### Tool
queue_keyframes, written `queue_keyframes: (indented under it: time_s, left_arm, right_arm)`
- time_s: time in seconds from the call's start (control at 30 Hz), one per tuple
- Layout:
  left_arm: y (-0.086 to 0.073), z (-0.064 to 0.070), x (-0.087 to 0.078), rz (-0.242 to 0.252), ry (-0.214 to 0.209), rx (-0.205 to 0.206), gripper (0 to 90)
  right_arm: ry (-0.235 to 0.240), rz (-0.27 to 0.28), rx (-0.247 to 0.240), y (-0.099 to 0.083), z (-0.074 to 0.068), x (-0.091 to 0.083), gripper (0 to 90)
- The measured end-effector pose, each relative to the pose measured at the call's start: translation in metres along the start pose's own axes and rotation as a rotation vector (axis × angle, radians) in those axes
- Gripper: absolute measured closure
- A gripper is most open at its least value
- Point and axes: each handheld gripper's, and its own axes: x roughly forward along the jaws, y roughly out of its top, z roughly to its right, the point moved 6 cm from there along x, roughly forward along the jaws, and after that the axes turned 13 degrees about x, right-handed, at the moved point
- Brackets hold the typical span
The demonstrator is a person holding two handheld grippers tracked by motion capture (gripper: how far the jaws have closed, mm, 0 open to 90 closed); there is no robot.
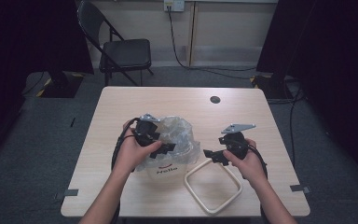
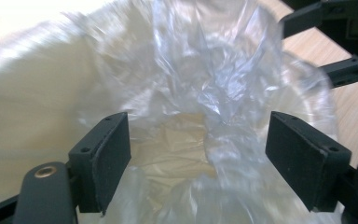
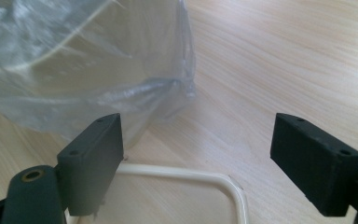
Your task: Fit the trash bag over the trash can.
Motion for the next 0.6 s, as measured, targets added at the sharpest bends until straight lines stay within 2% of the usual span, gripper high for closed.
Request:
queue_keyframes:
  time_s: [0.07,0.1,0.23,0.37,0.47,0.6]
  left_arm:
    - [-0.001,0.000,-0.009,0.017,0.008,-0.002,21.6]
    - [-0.003,-0.001,-0.013,0.016,0.016,0.010,21.6]
    - [-0.016,-0.002,-0.019,0.001,0.030,0.008,22.3]
    - [-0.028,-0.002,-0.012,-0.022,0.019,0.014,23.5]
    - [-0.032,-0.002,-0.005,-0.031,0.016,0.039,25.1]
    - [-0.032,-0.002,-0.001,-0.048,0.045,0.092,23.8]
  right_arm:
    - [0.003,0.004,-0.003,0.002,-0.003,-0.001,16.2]
    - [0.003,0.002,-0.001,0.002,-0.004,-0.001,16.2]
    - [0.001,0.000,-0.015,0.004,-0.008,-0.001,16.2]
    - [0.005,0.004,-0.022,0.008,-0.011,-0.001,16.2]
    - [0.008,0.004,-0.027,0.008,-0.013,0.000,16.3]
    - [0.012,-0.001,-0.029,0.007,-0.013,0.002,16.2]
